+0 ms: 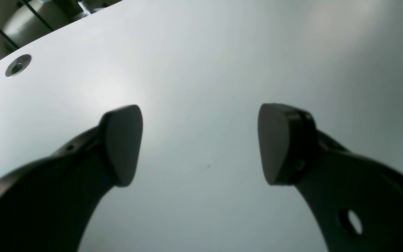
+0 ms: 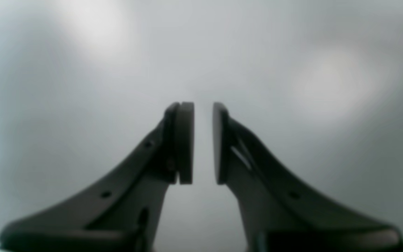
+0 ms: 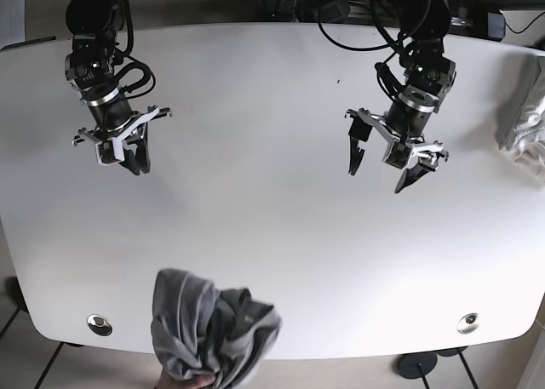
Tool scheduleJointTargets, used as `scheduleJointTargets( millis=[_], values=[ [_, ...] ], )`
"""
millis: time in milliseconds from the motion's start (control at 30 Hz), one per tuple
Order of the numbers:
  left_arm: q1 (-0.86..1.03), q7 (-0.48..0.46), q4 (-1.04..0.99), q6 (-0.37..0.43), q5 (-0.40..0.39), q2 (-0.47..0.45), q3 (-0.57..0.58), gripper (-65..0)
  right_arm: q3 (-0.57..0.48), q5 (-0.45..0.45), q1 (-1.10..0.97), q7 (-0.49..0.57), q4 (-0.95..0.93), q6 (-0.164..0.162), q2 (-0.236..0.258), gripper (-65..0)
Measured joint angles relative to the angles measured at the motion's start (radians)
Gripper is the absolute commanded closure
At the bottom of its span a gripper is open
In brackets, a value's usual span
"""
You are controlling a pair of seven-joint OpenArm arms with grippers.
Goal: Fold the T-shirt properly
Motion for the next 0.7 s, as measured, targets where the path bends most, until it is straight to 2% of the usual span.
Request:
scheduleJointTargets(
  millis=[33, 67, 100, 167, 300, 367, 400, 467, 500, 567, 600, 700],
  values=[
    [0.039, 0.0, 0.032, -0.002, 0.001, 0.016, 0.015, -47.6, 0.004, -0.011, -0.031, 0.039, 0.0, 0.025, 0.0, -8.7],
    [0.099, 0.0, 0.071, -0.002, 0.001, 0.044, 0.045, -47.6, 0.019, -0.012, -0.08, 0.075, 0.0, 0.034, 0.0, -8.7],
    [0.162, 0.0, 0.107, -0.021, 0.0, 0.064, 0.062, -47.6, 0.033, -0.014, -0.129, 0.101, 0.0, 0.021, 0.003, -8.7],
    [0.259, -0.009, 0.141, -0.01, -0.004, 0.073, 0.057, -47.2, 0.038, -0.014, -0.198, 0.15, 0.001, 0.022, 0.006, -8.7],
    [0.413, 0.004, 0.143, -0.002, -0.002, 0.068, 0.045, -31.7, 0.032, -0.013, -0.318, 0.211, 0.002, 0.03, 0.0, -8.7],
    [0.433, 0.004, 0.141, -0.01, -0.002, 0.076, 0.029, -29.0, 0.03, -0.014, -0.344, 0.208, 0.0, 0.029, -0.002, -8.7],
    [0.431, 0.004, 0.139, -0.009, -0.003, 0.076, 0.026, -30.6, 0.031, -0.014, -0.34, 0.204, 0.0, 0.023, -0.019, -9.4],
    [0.414, 0.003, 0.139, -0.001, -0.003, 0.076, 0.022, -37.9, 0.018, -0.013, -0.298, 0.206, 0.0, 0.024, -0.058, -9.5],
    [0.395, 0.005, 0.139, -0.002, -0.002, 0.079, 0.02, -42.1, 0.013, -0.014, -0.27, 0.2, -0.001, 0.041, -0.064, -9.5],
    [0.338, 0.014, 0.138, 0.003, 0.001, 0.117, 0.014, -50.0, 0.009, -0.014, -0.204, 0.154, 0.0, 0.035, -0.068, -10.8],
    [0.304, 0.043, 0.138, 0.002, 0.0, 0.13, 0.016, -51.2, -0.018, -0.014, -0.165, 0.116, 0.0, 0.009, -0.06, -14.3],
    [0.194, 0.175, 0.138, -0.016, -0.006, 0.136, 0.024, -51.1, -0.113, -0.014, -0.047, 0.023, 0.0, 0.026, -0.046, -31.4]
  ],
)
